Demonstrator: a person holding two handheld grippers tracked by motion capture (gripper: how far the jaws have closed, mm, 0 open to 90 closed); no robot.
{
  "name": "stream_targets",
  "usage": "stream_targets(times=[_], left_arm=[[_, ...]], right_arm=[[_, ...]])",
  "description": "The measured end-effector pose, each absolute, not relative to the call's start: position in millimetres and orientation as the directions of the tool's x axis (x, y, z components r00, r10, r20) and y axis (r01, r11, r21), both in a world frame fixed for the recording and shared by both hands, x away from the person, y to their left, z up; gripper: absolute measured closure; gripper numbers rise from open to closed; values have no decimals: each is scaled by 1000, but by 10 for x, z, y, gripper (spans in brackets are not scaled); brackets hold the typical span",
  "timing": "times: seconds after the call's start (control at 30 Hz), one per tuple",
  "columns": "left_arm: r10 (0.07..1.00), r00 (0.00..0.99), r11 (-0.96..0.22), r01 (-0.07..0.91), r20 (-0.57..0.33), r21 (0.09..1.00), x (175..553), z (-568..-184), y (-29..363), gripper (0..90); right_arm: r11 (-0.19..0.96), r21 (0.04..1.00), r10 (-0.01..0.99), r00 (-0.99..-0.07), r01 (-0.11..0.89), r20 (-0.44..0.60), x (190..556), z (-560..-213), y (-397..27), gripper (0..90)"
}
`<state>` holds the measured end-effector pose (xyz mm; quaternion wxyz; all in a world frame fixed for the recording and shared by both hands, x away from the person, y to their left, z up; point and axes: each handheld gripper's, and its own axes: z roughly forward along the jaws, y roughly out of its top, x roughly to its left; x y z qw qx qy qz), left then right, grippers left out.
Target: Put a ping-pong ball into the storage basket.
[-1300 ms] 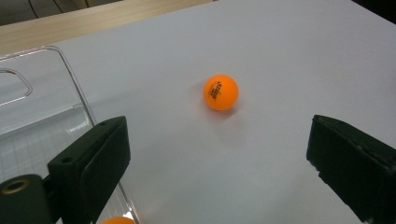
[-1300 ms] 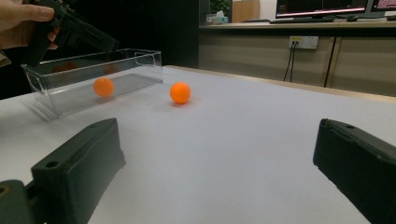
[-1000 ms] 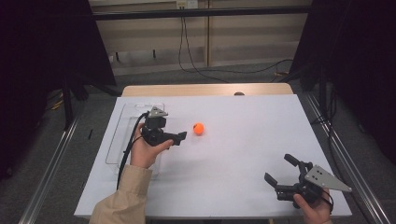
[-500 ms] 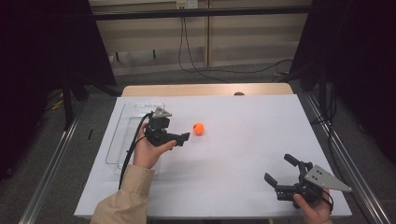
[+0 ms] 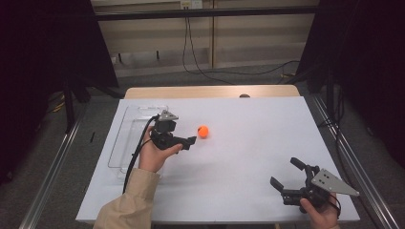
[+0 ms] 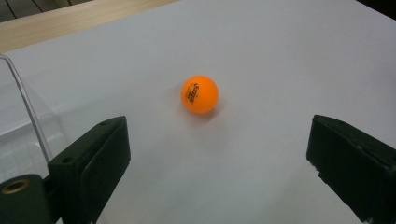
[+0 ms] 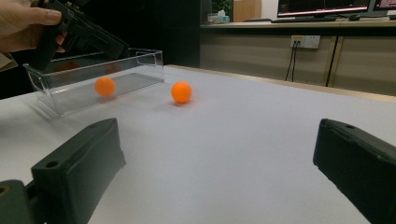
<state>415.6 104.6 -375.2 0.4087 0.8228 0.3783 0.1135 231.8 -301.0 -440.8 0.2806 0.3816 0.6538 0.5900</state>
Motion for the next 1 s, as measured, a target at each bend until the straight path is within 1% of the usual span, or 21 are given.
stream_targets(times=[1.0], left_arm=[[710, 694, -384, 525, -121, 759, 4187, -3812, 953, 63]], right_arm=[[12, 986, 831, -551, 167, 83, 2317, -4407, -3012, 7]])
